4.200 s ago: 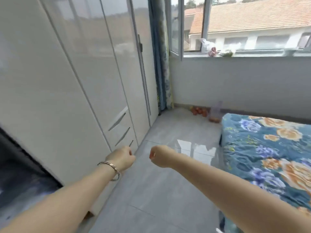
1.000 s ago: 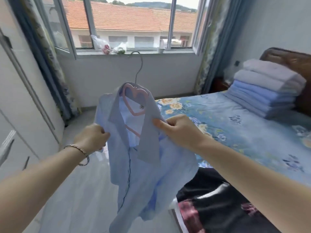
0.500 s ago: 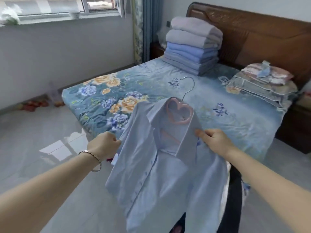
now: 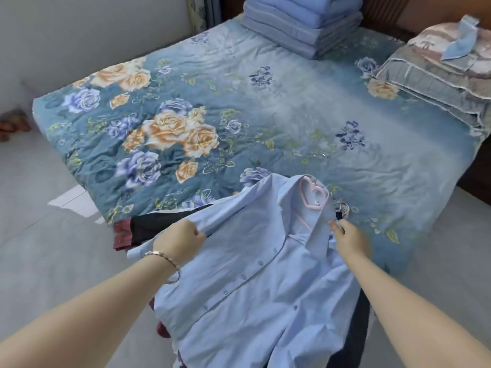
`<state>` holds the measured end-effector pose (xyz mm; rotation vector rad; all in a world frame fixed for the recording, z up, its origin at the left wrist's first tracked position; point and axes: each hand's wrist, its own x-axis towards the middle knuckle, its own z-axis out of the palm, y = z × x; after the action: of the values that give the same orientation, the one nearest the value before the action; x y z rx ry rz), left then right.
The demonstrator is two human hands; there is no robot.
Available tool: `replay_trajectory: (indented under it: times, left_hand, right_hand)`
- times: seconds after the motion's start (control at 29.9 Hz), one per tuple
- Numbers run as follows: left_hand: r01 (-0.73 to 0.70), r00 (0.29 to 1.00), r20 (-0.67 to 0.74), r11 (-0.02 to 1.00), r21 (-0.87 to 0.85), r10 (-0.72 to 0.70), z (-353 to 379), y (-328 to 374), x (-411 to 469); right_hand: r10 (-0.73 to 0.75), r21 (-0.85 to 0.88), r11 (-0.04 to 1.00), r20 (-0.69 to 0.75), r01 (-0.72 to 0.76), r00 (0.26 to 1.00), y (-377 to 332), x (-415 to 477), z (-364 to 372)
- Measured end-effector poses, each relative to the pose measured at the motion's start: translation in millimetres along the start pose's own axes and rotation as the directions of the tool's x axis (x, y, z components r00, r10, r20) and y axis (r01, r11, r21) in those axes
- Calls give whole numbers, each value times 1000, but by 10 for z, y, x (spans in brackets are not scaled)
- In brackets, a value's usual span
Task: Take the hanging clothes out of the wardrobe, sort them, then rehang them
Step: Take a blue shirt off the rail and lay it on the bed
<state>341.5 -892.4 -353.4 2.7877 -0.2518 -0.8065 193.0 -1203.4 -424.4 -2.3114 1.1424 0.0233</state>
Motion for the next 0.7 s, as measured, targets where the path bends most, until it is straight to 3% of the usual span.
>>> replay_trajectory:
  times: [0.13, 0.2, 0.3, 0.4, 0.57, 0.7]
  left_hand:
    - [53, 998, 22, 999, -1, -53, 200, 59, 267]
    - [77, 997, 13, 997, -12, -76, 225, 48, 345]
    - [89, 996, 15, 995, -47, -88, 181, -26, 368]
    - [127, 992, -2, 988, -85, -128, 60, -205, 299]
    - [195, 976, -84, 978, -78, -201, -325, -745, 10]
    - [258, 959, -86, 957, -130, -271, -722, -1483, -433]
  right_hand:
    - [52, -203, 976, -135, -79, 989, 135, 404, 194]
    - [85, -232, 966, -138, -116, 987, 86, 501, 252]
    - [53, -336, 940, -11, -53, 999, -152, 517, 359]
    - [-16, -467, 873, 257, 138, 966, -587, 420, 496]
    - [-141, -317, 821, 693, 475, 707, -1830, -161, 802]
    - [-294, -214, 610, 833, 763, 469, -3024, -1054, 949]
